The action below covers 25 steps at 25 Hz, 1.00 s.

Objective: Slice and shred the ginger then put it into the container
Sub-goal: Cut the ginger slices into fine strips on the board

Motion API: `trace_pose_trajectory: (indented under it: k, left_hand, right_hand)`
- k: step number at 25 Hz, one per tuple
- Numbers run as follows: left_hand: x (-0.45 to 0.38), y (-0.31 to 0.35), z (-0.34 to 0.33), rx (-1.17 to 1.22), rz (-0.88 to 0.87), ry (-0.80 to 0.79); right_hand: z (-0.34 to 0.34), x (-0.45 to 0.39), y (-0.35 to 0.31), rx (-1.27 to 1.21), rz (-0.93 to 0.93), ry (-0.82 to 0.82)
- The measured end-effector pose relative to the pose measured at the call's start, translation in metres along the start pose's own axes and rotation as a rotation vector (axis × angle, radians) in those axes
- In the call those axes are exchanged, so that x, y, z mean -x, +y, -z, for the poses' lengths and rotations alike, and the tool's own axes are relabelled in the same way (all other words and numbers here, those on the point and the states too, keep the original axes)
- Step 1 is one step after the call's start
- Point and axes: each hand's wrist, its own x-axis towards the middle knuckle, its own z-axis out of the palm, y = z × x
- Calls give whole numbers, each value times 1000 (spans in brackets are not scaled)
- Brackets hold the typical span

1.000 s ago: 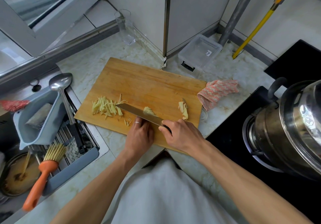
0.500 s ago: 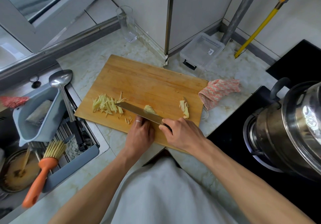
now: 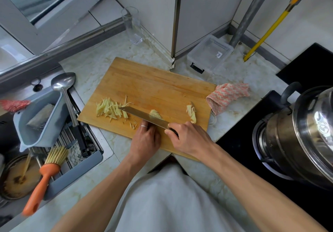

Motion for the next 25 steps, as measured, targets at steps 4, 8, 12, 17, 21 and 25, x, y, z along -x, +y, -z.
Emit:
trace_pose_trajectory:
  k: [4,8,12,17,21,25]
  left_hand:
    - [0,2,1,8,-7,4]
    - [-1,1,1,13,-8,6]
    - [0,2,1,11,-4,14]
    - [0,2,1,21,-4,21]
    - [-1,2,1,16,-6,26]
    - [-1,1,2,-1,-7,14]
  right_hand:
    - [1,0,1,-23,-29,4]
    - [1,2,1,-40,-32,14]
    - [1,3,2,-21,-17,6]
    - [0,5,3,-8,-22,8]
    - [2,5,3,-28,-39,13]
    - [3,3,-1,-22,-24,2]
